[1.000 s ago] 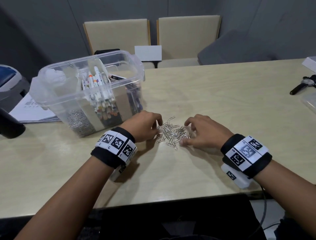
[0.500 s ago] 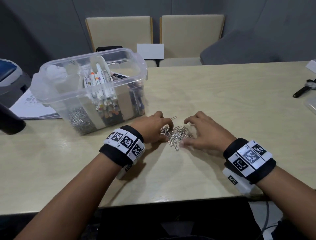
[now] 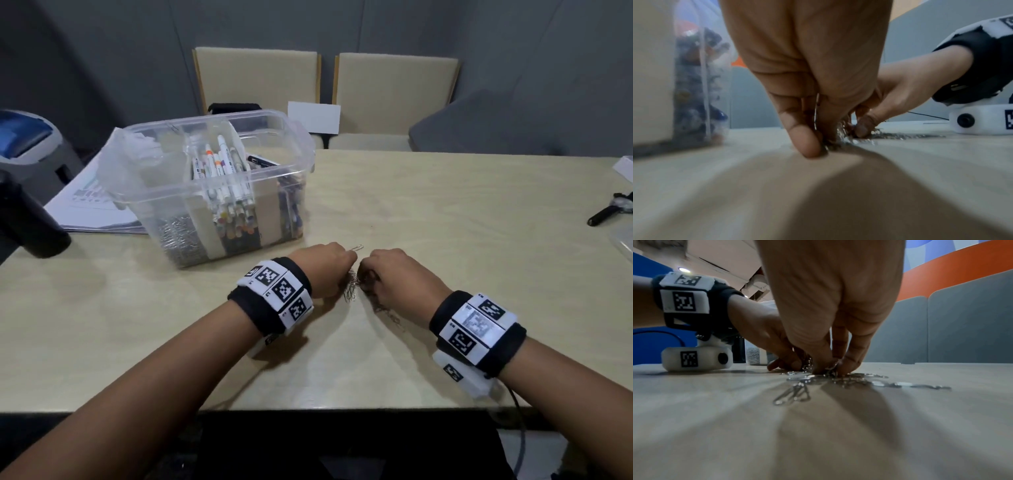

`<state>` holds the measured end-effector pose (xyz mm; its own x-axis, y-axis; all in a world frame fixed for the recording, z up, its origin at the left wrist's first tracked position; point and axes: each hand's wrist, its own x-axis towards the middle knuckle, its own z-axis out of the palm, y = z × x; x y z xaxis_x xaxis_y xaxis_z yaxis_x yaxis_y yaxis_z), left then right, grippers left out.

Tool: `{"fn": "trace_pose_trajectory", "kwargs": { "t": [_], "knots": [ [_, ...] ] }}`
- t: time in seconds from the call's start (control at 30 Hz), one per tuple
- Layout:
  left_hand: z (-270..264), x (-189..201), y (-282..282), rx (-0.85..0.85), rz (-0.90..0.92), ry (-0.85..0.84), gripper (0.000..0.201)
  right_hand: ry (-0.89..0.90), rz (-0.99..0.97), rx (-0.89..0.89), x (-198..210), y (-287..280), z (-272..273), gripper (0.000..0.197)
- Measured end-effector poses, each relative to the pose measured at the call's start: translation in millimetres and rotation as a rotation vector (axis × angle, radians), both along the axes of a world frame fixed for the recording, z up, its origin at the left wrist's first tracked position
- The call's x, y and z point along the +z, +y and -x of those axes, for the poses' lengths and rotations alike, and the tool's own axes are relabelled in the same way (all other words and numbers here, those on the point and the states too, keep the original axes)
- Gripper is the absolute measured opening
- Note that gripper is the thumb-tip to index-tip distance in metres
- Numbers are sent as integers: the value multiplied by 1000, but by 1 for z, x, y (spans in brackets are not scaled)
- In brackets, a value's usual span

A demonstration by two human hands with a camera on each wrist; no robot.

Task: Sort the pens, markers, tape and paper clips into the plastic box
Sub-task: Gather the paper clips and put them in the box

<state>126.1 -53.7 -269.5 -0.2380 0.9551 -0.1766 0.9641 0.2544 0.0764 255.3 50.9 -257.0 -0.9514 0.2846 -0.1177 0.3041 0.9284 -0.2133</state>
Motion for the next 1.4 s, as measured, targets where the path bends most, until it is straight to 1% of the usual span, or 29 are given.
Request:
{"fn": "trace_pose_trajectory", "kwargs": {
  "t": [0.1, 0.2, 0.27, 0.33, 0.4, 0.5, 0.57, 0.63, 0.67, 0.7, 0.77, 0.83, 0.87, 0.93, 1.03, 1.13, 1.23, 1.3, 1.37, 1.4],
  "knots": [
    [4, 11, -6, -14, 2, 12, 9, -36, -78, 48, 3, -3, 4, 27],
    [13, 28, -18, 4, -60, -11, 14, -48, -87, 45, 3, -1, 14, 33],
    [20, 42, -32, 36, -141, -69, 16, -23, -67, 22, 4, 4, 22, 30],
    [28, 60, -49, 71, -226, -134, 14, 60, -12, 1, 13, 7, 30, 22],
    [35, 82, -70, 92, -335, -214, 9, 179, 93, -7, 34, 4, 40, 16],
    [49, 122, -101, 113, -497, -173, 9, 356, 165, 52, 78, -14, 58, 8],
    [65, 149, -122, 180, -567, -176, 12, 446, 193, 107, 107, -28, 76, 10],
    [86, 168, -143, 293, -595, -109, 10, 520, 234, 145, 132, -42, 99, 8],
    [98, 172, -152, 359, -579, -65, 8, 558, 255, 162, 143, -50, 111, 8],
    [109, 171, -160, 420, -550, -31, 7, 595, 270, 178, 152, -58, 125, 8],
    [124, 159, -171, 507, -437, 49, 7, 622, 278, 206, 164, -78, 154, 8],
    [129, 145, -174, 532, -361, 137, 5, 601, 246, 227, 166, -100, 183, 6],
    [129, 142, -175, 535, -365, 151, 10, 580, 229, 230, 164, -110, 196, 5],
    [128, 144, -178, 551, -423, 145, 19, 522, 214, 226, 154, -128, 214, 11],
    [128, 155, -188, 619, -556, 176, 25, 384, 275, 276, 136, -142, 222, 18],
    [128, 161, -197, 677, -661, 243, 23, 348, 284, 316, 131, -142, 214, 25],
    [115, 164, -196, 648, -730, 241, 19, 444, 283, 305, 138, -125, 193, 20],
    [98, 163, -189, 556, -777, 187, 15, 552, 283, 301, 142, -102, 167, 14],
    [77, 156, -178, 418, -795, 54, 11, 630, 275, 295, 139, -74, 133, 9],
    [67, 149, -171, 352, -762, -14, 10, 640, 275, 292, 134, -60, 116, 7]
  ]
}}
